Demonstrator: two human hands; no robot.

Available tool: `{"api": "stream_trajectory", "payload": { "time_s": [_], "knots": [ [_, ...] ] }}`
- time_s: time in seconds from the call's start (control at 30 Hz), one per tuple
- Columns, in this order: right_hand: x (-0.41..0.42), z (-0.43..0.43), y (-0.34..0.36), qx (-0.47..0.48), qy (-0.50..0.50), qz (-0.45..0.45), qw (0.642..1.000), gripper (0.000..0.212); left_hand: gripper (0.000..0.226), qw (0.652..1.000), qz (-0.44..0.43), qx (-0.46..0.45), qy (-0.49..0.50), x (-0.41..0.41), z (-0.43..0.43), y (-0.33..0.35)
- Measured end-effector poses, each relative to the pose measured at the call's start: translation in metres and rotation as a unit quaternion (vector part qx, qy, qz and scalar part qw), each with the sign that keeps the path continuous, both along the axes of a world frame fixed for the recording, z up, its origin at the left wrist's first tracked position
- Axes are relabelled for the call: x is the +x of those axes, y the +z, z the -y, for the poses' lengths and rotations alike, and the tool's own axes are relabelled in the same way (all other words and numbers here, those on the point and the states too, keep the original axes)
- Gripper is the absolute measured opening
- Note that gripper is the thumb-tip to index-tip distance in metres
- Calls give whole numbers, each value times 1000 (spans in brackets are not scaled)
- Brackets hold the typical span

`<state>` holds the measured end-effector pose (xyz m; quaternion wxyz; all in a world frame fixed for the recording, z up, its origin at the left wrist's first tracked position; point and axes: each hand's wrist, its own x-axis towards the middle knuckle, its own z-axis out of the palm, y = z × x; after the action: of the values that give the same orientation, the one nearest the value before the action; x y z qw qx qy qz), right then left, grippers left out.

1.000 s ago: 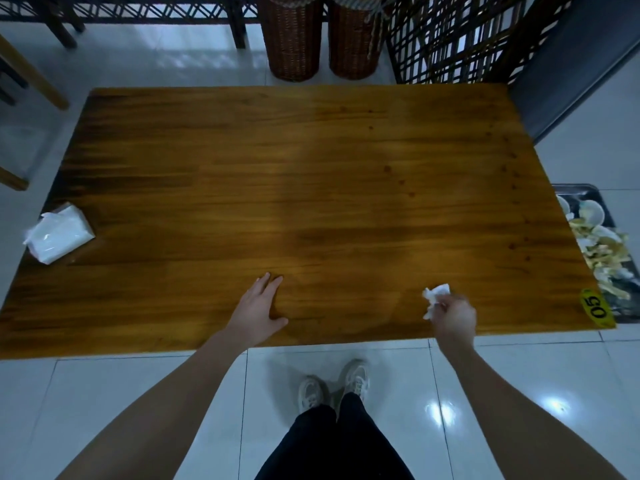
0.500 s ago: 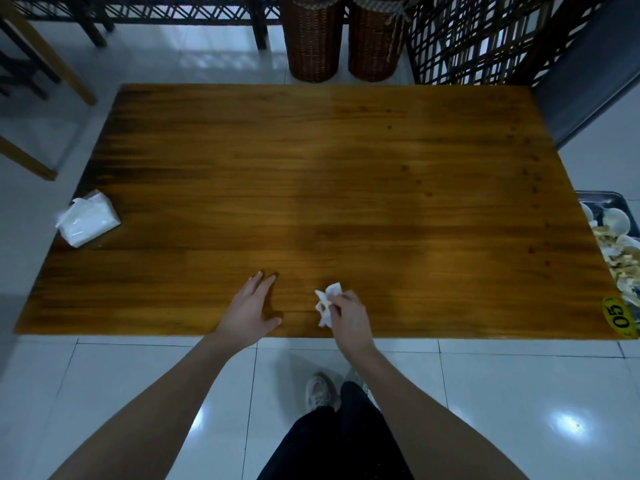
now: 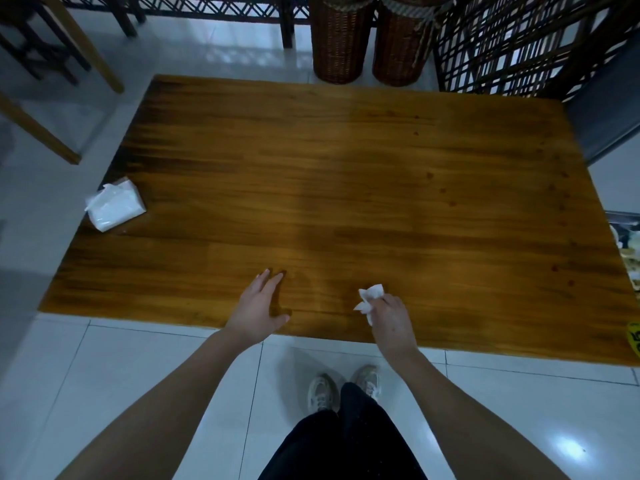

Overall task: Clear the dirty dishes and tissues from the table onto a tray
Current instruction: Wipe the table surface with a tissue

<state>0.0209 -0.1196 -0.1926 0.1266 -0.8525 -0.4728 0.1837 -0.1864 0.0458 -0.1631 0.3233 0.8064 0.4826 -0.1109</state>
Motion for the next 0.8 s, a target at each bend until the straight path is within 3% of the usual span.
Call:
{"api": "stream_trajectory", "payload": {
  "time_s": [0.13,0.27,0.57,0.7,0.8],
  "knots": [
    [32,14,10,21,-109,-32,993,30,91,1000,16,2,-14,7,-7,0],
    [43,23,5,-17,-14,53,998,40,91,999,20,10,-30,14,-11,-2],
    [52,22,6,-62,74,18,995,63,84,997,32,20,-72,36,-17,3],
    [52,20,-3,-99,84,61,990,31,83,996,24,19,-85,41,-20,4],
    [55,17,-3,-105,56,15,993,29,83,996,19,22,-84,45,-20,1]
  ]
}}
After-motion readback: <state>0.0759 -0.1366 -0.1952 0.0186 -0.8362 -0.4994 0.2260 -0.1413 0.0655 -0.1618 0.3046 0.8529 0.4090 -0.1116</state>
